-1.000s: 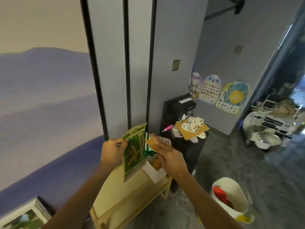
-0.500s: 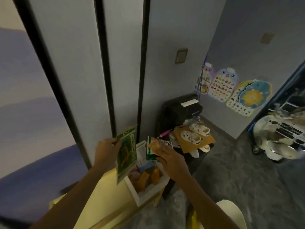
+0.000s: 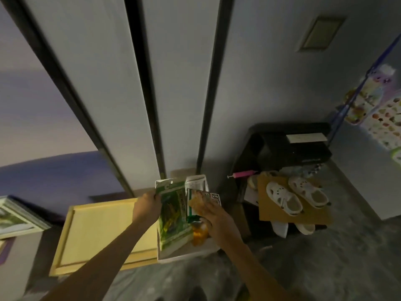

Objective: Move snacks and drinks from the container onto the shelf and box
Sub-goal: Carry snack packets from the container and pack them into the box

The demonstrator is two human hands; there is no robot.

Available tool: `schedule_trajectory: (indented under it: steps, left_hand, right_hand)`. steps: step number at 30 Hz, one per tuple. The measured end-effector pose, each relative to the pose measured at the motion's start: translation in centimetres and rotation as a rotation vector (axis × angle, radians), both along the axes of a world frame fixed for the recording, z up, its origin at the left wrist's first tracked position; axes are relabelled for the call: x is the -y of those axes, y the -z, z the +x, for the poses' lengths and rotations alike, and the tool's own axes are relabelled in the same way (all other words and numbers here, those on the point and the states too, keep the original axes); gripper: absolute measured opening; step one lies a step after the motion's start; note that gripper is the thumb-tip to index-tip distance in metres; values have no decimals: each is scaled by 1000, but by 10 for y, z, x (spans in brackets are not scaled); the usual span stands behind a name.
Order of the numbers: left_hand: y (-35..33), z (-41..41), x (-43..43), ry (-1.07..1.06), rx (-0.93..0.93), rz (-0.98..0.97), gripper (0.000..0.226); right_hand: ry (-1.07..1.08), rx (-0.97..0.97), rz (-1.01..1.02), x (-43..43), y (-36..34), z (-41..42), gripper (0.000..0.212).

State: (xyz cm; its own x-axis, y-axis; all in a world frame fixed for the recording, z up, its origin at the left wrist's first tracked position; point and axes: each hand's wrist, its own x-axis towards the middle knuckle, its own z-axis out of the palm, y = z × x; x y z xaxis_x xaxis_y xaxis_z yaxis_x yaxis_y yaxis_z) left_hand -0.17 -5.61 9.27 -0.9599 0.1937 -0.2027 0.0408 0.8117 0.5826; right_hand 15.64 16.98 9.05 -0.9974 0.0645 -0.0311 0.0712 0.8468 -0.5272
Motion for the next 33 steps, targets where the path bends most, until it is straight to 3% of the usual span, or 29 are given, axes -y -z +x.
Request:
schedule_trajectory:
  steps: [5,9,13,17,25,33]
  left_hand:
    - [50,-10,-12,-17,119,-100,32]
    - [76,-15,-21,48,173,-131,28]
    - [86,-16,-22,90,188,-140,19]
    - [79,-15,-20,146,110,-174,11]
    - [37,-8,8,244,12,-106,44]
    - [-60,-11,83,253,-168,-152,77]
  right_hand:
    - [-105,19,107,5,63,10,71]
    - [-82,11,145,10,101,19,55]
    - [-126,41,136,18,122,37,54]
    - [-53,99,102,20,124,42,46]
    - [6,168,67,24,67,36,70]
    - [69,91,96,58,-59,-42,78]
